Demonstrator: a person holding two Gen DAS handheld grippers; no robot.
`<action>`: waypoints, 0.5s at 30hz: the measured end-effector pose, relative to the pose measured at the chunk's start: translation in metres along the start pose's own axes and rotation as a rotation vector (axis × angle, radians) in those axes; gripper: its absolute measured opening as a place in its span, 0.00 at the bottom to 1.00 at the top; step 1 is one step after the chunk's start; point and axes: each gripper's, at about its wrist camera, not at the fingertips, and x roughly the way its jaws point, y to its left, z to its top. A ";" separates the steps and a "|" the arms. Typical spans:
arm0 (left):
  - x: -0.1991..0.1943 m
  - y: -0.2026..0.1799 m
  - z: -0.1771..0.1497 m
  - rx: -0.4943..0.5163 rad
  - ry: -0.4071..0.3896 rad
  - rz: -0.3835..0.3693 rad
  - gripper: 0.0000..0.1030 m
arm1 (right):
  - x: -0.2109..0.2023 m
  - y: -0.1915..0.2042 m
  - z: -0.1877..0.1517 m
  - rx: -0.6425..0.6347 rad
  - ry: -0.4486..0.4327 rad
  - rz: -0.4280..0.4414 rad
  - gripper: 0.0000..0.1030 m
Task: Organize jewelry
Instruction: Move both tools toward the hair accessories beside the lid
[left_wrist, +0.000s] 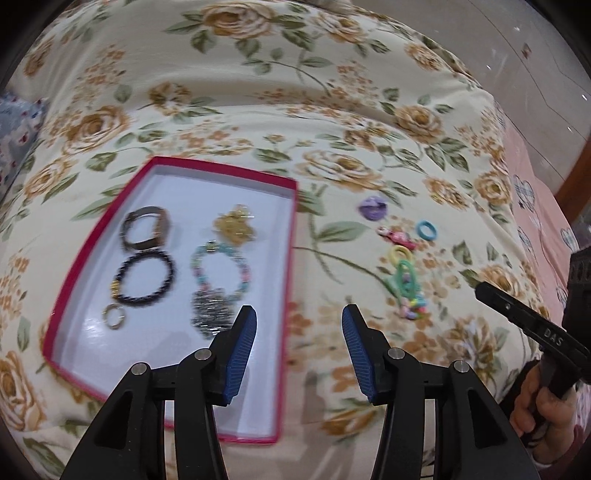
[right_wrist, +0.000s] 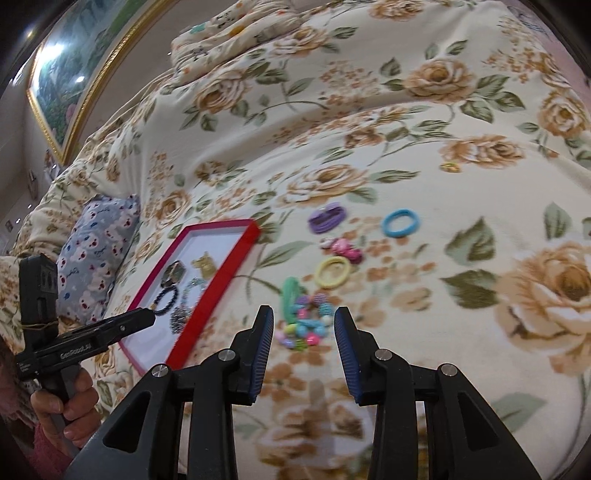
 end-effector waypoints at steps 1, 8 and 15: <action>0.003 -0.006 0.001 0.012 0.006 -0.007 0.47 | -0.001 -0.003 0.000 0.003 -0.001 -0.004 0.36; 0.028 -0.034 0.012 0.052 0.046 -0.048 0.47 | 0.000 -0.021 0.007 0.014 0.004 -0.033 0.36; 0.056 -0.052 0.025 0.067 0.077 -0.079 0.47 | 0.008 -0.035 0.019 0.022 0.009 -0.057 0.36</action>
